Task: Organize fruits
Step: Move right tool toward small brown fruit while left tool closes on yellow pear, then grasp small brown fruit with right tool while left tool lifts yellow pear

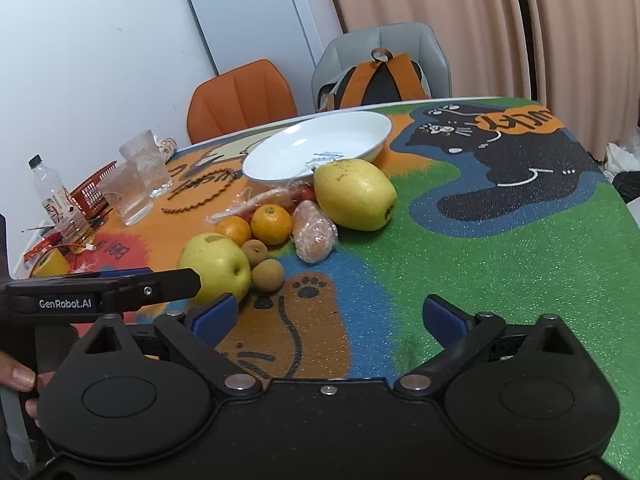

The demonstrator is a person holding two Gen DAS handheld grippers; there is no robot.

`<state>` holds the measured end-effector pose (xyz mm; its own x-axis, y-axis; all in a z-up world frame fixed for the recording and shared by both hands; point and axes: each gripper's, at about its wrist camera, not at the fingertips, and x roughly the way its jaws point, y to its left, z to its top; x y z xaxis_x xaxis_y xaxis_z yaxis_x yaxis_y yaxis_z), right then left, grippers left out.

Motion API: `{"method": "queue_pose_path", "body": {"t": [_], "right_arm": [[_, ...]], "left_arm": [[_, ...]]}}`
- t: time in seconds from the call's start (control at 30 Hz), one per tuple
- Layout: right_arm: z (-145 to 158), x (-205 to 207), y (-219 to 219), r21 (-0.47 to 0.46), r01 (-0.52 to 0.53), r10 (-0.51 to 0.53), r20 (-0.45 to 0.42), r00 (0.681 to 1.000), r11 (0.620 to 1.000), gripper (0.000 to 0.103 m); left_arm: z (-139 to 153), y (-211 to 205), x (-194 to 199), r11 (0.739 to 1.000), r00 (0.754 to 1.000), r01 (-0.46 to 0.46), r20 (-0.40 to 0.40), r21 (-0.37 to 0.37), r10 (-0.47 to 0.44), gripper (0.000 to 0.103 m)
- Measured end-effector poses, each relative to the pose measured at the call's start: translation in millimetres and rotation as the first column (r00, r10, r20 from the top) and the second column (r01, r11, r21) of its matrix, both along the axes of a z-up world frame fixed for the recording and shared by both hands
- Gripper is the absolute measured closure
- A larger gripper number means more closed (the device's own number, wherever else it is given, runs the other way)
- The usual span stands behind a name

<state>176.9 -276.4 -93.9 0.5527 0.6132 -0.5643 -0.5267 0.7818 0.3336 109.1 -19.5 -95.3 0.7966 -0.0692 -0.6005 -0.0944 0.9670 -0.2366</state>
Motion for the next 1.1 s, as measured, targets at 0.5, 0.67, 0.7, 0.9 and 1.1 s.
{"method": "queue_pose_path", "body": {"t": [0.5, 0.67, 0.7, 0.9, 1.1], "right_arm": [[-12.0, 22.9, 12.5, 0.007, -0.053, 0.053, -0.043, 0.998, 0.999, 0.022], [-14.8, 26.4, 19.8, 0.001, -0.068, 0.068, -0.049, 0.996, 0.998, 0.023], [-14.9, 26.8, 21.1, -0.001, -0.071, 0.071, -0.05, 0.996, 0.997, 0.023], [-13.5, 29.1, 29.9, -0.002, -0.086, 0.086, -0.047, 0.995, 0.996, 0.024], [-12.4, 29.9, 42.5, -0.004, -0.12, 0.119, -0.043, 0.992, 0.993, 0.032]], "left_arm": [[-14.6, 3.0, 30.1, 0.999, 0.999, 0.02, -0.044, -0.047, -0.022, 0.015], [-16.6, 5.7, 32.9, 0.997, 0.998, 0.028, -0.047, -0.065, -0.031, 0.02], [-16.6, 6.0, 32.6, 0.997, 0.998, 0.032, -0.046, -0.066, -0.035, 0.02], [-15.9, 10.5, 29.2, 0.998, 0.999, 0.026, -0.043, -0.064, -0.029, 0.021], [-13.9, 20.6, 24.9, 0.999, 0.999, -0.007, -0.046, -0.05, 0.004, 0.021]]}}
